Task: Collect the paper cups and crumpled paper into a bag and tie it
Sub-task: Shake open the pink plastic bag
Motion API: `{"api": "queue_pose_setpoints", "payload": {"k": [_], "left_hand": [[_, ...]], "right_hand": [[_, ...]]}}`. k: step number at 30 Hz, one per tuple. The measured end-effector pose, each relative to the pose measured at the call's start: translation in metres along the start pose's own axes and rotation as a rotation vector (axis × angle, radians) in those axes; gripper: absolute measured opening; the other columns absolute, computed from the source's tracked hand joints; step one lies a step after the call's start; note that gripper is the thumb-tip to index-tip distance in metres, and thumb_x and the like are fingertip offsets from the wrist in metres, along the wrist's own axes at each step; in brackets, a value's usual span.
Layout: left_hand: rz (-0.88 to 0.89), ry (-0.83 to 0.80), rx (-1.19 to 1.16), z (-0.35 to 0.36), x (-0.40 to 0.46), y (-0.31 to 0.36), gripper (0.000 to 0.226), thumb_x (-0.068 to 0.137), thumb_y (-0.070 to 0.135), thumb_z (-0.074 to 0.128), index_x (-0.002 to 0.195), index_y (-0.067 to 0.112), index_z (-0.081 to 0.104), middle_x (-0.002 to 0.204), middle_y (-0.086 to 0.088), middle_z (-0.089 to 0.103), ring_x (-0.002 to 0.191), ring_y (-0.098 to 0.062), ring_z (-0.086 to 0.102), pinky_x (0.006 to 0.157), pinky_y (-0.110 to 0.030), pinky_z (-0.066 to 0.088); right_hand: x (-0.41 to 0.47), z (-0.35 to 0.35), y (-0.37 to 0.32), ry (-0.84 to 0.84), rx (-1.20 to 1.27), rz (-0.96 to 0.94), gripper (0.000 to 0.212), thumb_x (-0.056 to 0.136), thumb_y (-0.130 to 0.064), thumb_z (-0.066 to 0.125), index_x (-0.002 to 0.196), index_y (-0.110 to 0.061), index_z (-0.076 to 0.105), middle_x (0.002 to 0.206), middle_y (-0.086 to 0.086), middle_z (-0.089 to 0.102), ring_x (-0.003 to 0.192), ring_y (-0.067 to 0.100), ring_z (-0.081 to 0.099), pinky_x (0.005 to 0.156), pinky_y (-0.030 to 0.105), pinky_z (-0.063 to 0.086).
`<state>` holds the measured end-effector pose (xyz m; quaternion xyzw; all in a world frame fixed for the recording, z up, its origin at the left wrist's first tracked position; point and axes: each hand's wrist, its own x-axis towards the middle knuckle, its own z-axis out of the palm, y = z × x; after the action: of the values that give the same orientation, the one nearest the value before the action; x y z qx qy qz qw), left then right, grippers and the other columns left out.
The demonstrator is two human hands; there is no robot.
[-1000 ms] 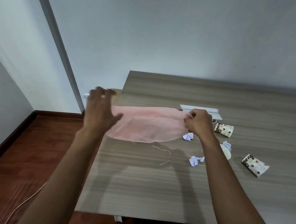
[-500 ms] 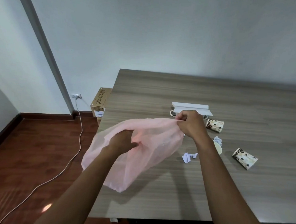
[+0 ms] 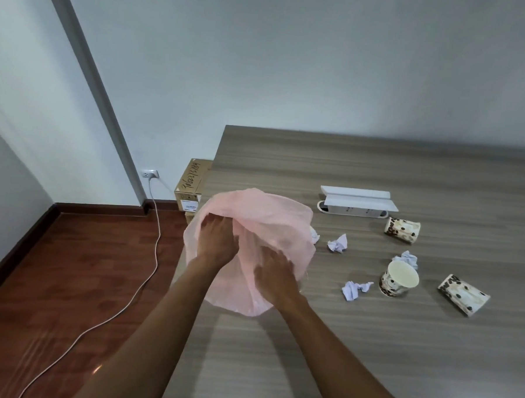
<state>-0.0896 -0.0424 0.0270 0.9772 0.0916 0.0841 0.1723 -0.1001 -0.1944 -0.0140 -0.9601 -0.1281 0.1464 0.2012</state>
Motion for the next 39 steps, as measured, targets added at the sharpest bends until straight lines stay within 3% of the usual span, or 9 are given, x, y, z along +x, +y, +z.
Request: {"api": "queue_pose_setpoints", "payload": {"k": [6, 11, 14, 16, 19, 22, 27, 34, 39], "left_hand": [[-0.092, 0.035, 0.151, -0.012, 0.019, -0.031, 0.08, 0.086, 0.04, 0.067, 0.149, 0.008, 0.03, 0.15, -0.016, 0.04, 0.141, -0.035, 0.031, 0.117, -0.047, 0.023], [-0.242, -0.021, 0.328, -0.04, 0.025, -0.038, 0.09, 0.081, 0.056, 0.068, 0.15, 0.015, 0.027, 0.153, -0.017, 0.034, 0.142, -0.038, 0.028, 0.112, -0.052, 0.03], [-0.306, -0.175, 0.419, -0.055, 0.031, -0.037, 0.111, 0.079, 0.053, 0.072, 0.156, 0.024, -0.001, 0.162, -0.022, 0.002, 0.149, -0.042, 0.002, 0.118, -0.057, 0.012], [-0.325, -0.305, 0.452, -0.061, 0.033, -0.031, 0.128, 0.073, 0.052, 0.079, 0.153, 0.027, -0.016, 0.16, -0.025, -0.012, 0.148, -0.045, -0.01, 0.116, -0.062, 0.003], [-0.258, -0.4, 0.518, -0.062, 0.032, -0.031, 0.141, 0.062, 0.052, 0.087, 0.153, 0.027, -0.017, 0.161, -0.024, -0.012, 0.147, -0.045, -0.012, 0.115, -0.064, 0.002], [-0.249, -0.498, 0.568, -0.058, 0.027, -0.05, 0.148, 0.053, 0.054, 0.09, 0.155, 0.03, -0.014, 0.162, -0.019, 0.005, 0.15, -0.04, 0.003, 0.119, -0.056, 0.012], [-0.262, -0.684, 0.666, -0.063, 0.008, -0.073, 0.143, 0.056, 0.053, 0.089, 0.154, 0.034, -0.013, 0.162, -0.014, 0.013, 0.15, -0.034, 0.011, 0.119, -0.046, 0.018], [0.099, -0.748, 0.352, -0.049, 0.02, -0.029, 0.109, 0.068, 0.042, 0.087, 0.155, 0.026, 0.024, 0.16, -0.002, 0.028, 0.147, -0.029, 0.023, 0.119, -0.044, 0.017], [0.079, -0.781, 0.514, -0.021, 0.022, -0.039, 0.13, 0.063, 0.04, 0.089, 0.156, 0.035, -0.002, 0.164, -0.01, 0.006, 0.15, -0.032, 0.012, 0.118, -0.049, 0.019]], "right_hand": [[0.029, -0.019, 0.014, -0.116, -0.252, 0.254, 0.07, 0.094, -0.063, 0.024, 0.155, -0.03, 0.009, 0.151, 0.019, 0.037, 0.138, 0.052, 0.027, 0.107, 0.073, 0.012], [0.039, -0.064, -0.004, -0.188, -0.488, 0.48, 0.082, 0.088, -0.073, 0.018, 0.136, -0.016, 0.052, 0.134, 0.013, 0.057, 0.126, 0.052, 0.045, 0.1, 0.081, 0.004], [0.037, -0.085, -0.023, -0.204, -0.734, 0.421, 0.057, 0.088, -0.058, 0.039, 0.113, -0.014, 0.065, 0.108, 0.011, 0.068, 0.099, 0.054, 0.061, 0.097, 0.078, 0.018], [0.038, -0.088, -0.04, -0.023, -0.715, 0.221, 0.033, 0.084, -0.042, 0.058, 0.102, -0.016, 0.067, 0.098, 0.006, 0.068, 0.09, 0.037, 0.066, 0.091, 0.056, 0.039], [0.05, -0.07, -0.049, 0.093, -0.408, -0.234, 0.042, 0.08, -0.022, 0.071, 0.118, -0.015, 0.057, 0.114, 0.009, 0.062, 0.107, 0.031, 0.062, 0.078, 0.034, 0.045], [0.071, -0.047, -0.033, -0.083, -0.456, -0.217, 0.1, 0.068, -0.03, 0.084, 0.15, -0.026, 0.026, 0.148, 0.011, 0.038, 0.137, 0.041, 0.032, 0.11, 0.054, 0.028], [0.069, -0.056, -0.011, -0.197, -0.655, 0.019, 0.062, 0.091, -0.026, 0.047, 0.149, -0.035, 0.028, 0.155, 0.01, 0.027, 0.146, 0.047, 0.006, 0.114, 0.061, 0.012], [0.048, -0.077, -0.038, -0.263, -0.816, -0.086, 0.069, 0.089, -0.031, 0.055, 0.15, -0.041, 0.025, 0.16, 0.004, 0.021, 0.148, 0.043, -0.006, 0.11, 0.071, 0.002], [0.036, -0.087, -0.019, -0.438, -0.915, 0.043, 0.056, 0.097, -0.031, 0.04, 0.151, -0.04, 0.026, 0.161, -0.003, 0.022, 0.15, 0.038, -0.002, 0.115, 0.061, 0.005]]}}
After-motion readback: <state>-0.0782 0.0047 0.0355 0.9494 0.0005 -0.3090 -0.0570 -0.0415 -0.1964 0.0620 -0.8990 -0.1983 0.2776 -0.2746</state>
